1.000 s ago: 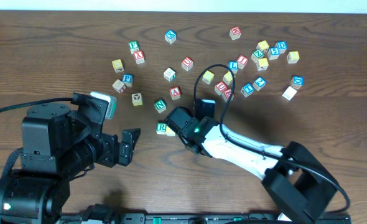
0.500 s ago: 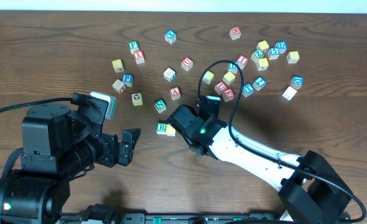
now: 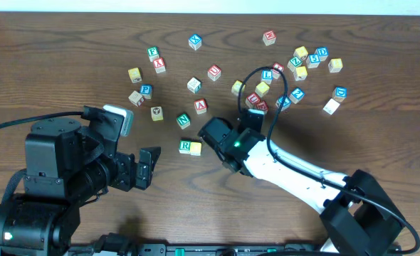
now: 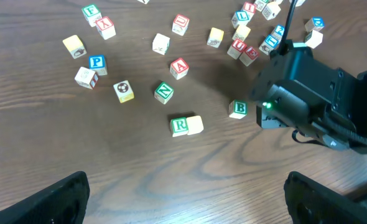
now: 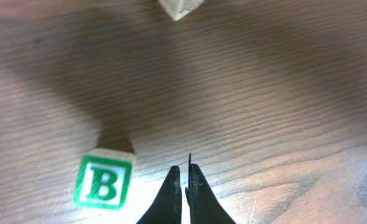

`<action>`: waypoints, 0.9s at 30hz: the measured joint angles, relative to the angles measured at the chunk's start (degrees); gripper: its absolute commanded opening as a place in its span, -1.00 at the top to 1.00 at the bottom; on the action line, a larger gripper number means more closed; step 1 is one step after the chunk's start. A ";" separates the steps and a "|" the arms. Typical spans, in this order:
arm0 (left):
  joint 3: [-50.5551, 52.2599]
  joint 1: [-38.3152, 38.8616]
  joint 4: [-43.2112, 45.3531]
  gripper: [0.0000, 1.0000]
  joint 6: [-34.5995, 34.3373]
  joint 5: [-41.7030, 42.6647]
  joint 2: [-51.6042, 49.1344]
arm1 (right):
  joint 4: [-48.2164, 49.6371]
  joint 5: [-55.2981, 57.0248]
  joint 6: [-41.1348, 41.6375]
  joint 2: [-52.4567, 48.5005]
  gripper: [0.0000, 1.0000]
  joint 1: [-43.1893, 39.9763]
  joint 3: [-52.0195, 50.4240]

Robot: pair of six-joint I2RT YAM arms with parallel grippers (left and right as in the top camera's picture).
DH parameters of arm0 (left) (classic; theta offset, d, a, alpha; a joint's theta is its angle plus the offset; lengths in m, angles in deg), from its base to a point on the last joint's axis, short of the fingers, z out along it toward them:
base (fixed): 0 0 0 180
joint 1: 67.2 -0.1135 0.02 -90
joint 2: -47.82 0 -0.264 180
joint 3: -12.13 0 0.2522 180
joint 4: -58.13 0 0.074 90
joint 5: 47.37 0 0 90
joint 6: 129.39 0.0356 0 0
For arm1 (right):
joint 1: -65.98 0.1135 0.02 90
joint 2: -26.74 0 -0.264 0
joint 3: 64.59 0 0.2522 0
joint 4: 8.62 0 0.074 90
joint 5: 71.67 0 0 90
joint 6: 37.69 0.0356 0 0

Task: Spell out ROBOT
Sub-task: 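Lift the right gripper up and away from the B block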

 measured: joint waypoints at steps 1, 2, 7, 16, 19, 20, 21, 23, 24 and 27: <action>0.00 0.00 0.00 -0.96 0.00 -0.02 0.00 | 0.13 0.00 0.37 0.00 0.98 -0.26 -0.15; 0.00 0.00 0.00 -0.96 0.00 -0.02 0.00 | 0.42 0.00 0.72 0.00 0.98 -0.48 -0.42; 0.00 0.00 0.00 -0.96 0.00 -0.02 0.00 | 4.11 -0.87 1.70 -0.13 0.98 -0.57 -2.71; 0.00 0.00 -0.02 -0.97 0.00 0.00 0.00 | 8.39 -3.96 2.19 -1.31 0.98 -0.57 -5.27; 0.00 0.00 -0.02 -0.96 0.00 -0.02 0.00 | 10.45 -4.39 2.21 -1.31 0.98 -0.57 -6.23; 0.00 0.00 0.00 -0.97 0.00 0.00 0.00 | 11.47 -4.57 2.19 -1.31 0.98 -0.57 -6.73; 0.00 0.00 -0.02 -0.96 0.00 -0.02 0.00 | 12.26 -4.81 2.19 -1.31 0.98 -0.57 -7.21; 0.00 0.00 0.00 -0.96 0.00 0.00 0.00 | 13.84 -5.35 1.99 -1.31 0.98 -0.57 -8.20; 0.00 0.00 0.00 -0.96 0.00 -0.02 0.00 | 14.69 -5.64 1.68 -1.31 0.98 -0.57 -8.59; 0.00 0.00 0.00 -0.96 0.00 -0.02 0.00 | 16.48 -6.29 0.48 -1.31 0.98 -0.57 -9.01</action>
